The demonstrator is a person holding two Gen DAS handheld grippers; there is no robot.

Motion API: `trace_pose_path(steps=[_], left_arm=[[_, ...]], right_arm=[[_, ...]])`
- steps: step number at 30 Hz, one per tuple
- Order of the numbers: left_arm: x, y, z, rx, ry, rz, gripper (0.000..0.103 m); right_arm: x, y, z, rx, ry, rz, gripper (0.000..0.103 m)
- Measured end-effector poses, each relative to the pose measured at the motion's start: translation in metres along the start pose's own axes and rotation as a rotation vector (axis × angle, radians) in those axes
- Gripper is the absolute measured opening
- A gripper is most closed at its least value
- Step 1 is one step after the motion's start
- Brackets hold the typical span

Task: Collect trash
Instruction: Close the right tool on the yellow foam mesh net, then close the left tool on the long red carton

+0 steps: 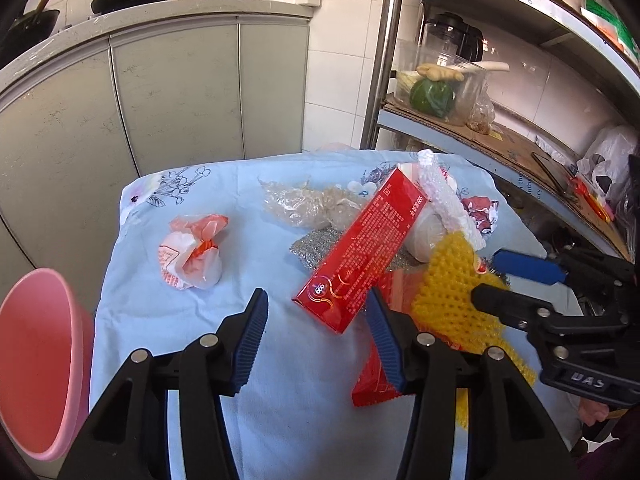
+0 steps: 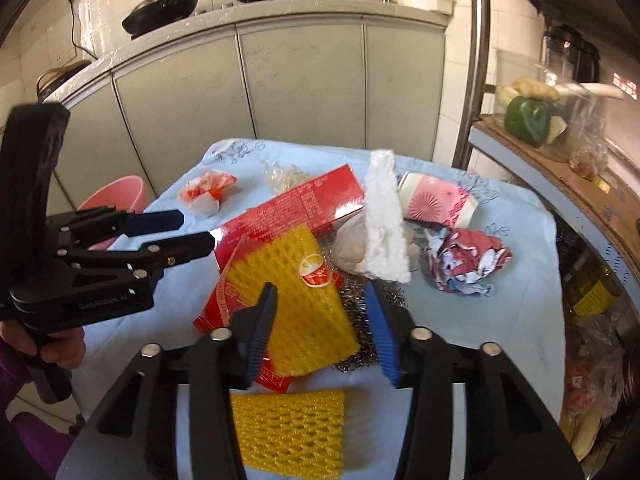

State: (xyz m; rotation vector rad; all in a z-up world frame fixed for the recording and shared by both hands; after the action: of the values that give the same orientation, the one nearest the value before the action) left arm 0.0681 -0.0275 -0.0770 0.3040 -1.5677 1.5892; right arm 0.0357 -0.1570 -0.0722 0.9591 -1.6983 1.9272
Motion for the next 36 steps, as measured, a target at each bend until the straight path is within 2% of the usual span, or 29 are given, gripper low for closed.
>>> trace_pose_path(steps=[2, 4, 6, 14, 21, 30, 36], left_arm=[[0.001, -0.002, -0.002, 0.005, 0.007, -0.005, 0.051], [0.002, -0.004, -0.003, 0.006, 0.014, -0.010, 0.051], [0.001, -0.008, -0.004, 0.001, 0.019, -0.017, 0.051], [-0.021, -0.023, 0.009, -0.059, 0.045, -0.070, 0.051], [-0.048, -0.033, 0.027, -0.149, 0.038, -0.138, 0.057], [-0.068, -0.032, 0.038, -0.247, -0.036, -0.164, 0.057], [-0.065, -0.027, 0.041, -0.267, -0.046, -0.152, 0.045]], right_arm=[[-0.003, 0.001, 0.000, -0.001, -0.024, -0.018, 0.020], [-0.005, 0.000, 0.000, -0.002, -0.050, -0.028, 0.013], [-0.004, -0.001, 0.002, -0.005, -0.065, -0.031, 0.010], [0.018, -0.001, 0.024, -0.077, -0.106, -0.014, 0.009], [0.037, -0.005, 0.044, -0.131, -0.109, 0.004, 0.009], [0.039, -0.003, 0.057, -0.170, -0.074, 0.001, 0.009], [0.040, -0.001, 0.057, -0.181, -0.063, 0.000, 0.009]])
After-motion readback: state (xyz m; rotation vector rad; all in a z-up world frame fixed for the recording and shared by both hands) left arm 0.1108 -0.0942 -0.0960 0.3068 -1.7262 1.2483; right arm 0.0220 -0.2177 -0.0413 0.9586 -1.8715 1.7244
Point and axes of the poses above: each gripper's, at about its wrist camera, not at the fingertips, and x roughly against the way its jaws point, z to its right, y to its underside, the point moved 4 cm from there along -x, roughly the way its jaws point, and after that the axes turned 9 degrees about y, right-handed, at the moved point
